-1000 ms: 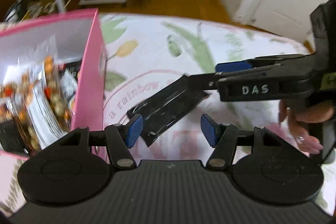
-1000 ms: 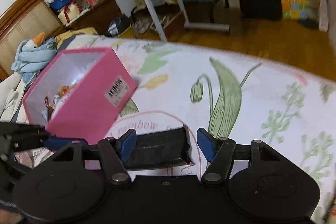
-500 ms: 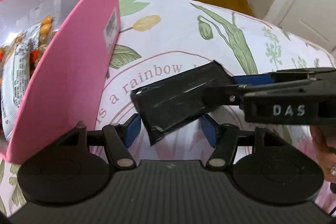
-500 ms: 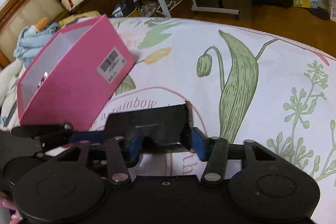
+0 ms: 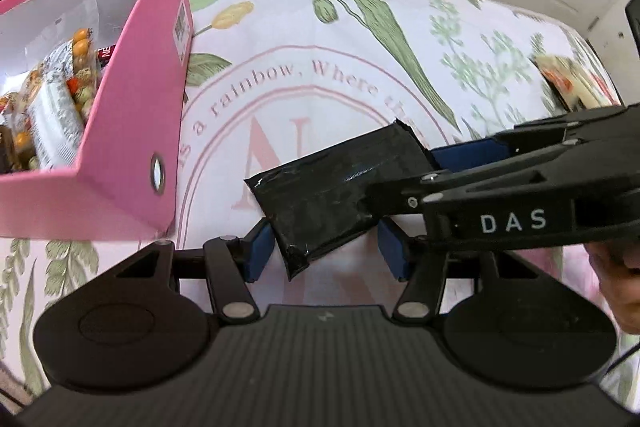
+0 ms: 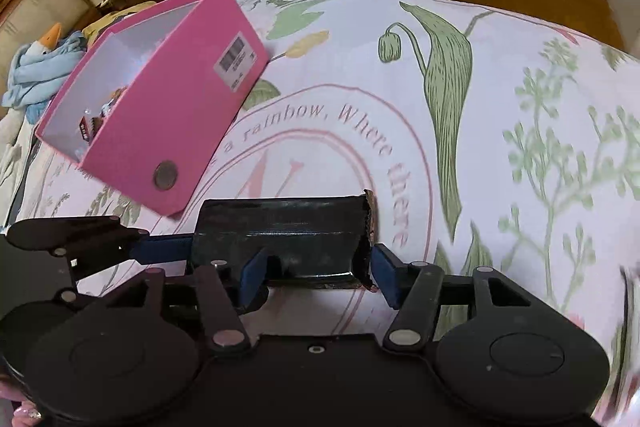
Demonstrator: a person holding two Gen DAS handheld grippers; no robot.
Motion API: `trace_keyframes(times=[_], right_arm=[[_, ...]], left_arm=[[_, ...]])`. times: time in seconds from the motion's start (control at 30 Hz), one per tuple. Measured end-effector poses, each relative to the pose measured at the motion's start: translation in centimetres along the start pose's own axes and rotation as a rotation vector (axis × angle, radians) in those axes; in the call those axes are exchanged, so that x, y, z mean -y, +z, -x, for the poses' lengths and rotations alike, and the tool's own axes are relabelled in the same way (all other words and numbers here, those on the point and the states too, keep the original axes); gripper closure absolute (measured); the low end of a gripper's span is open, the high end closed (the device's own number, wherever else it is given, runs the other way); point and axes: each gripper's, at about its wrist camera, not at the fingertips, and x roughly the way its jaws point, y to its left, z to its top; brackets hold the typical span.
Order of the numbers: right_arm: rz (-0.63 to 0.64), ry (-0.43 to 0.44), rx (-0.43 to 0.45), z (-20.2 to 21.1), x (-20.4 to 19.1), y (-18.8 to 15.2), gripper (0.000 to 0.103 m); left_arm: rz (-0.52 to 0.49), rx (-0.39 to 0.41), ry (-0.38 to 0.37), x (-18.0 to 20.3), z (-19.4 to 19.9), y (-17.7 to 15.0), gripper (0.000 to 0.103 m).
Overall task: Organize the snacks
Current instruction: 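Grasp a black bar with the left gripper while the right gripper grasps another black bar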
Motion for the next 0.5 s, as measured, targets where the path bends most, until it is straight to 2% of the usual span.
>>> trace_keyframes(times=[0.13,0.33,0.4,0.5], right_arm=[[-0.032,-0.018,0.007,1.8,-1.4,-1.5,0.036],[-0.017,-0.045,0.033,5.4,-4.3,-3.1,0.035],[-0.01,-0.051,0.053,6.7,-5.3,-3.2,0.034],[0.024,-0.041,0.098,8.9,-7.1,-3.3,0.032]], left_arm=[[-0.049,-0.007,0.0,0.7,1.9,-1.4,0.047],[-0.079,-0.015,-0.042,0.7,6.0,-2.7,0.047],[-0.073,0.01,-0.072,0.4,8.0,-3.0,0.047],[-0.092,0.062,-0.065,0.2,10.9,-3.2,0.047]])
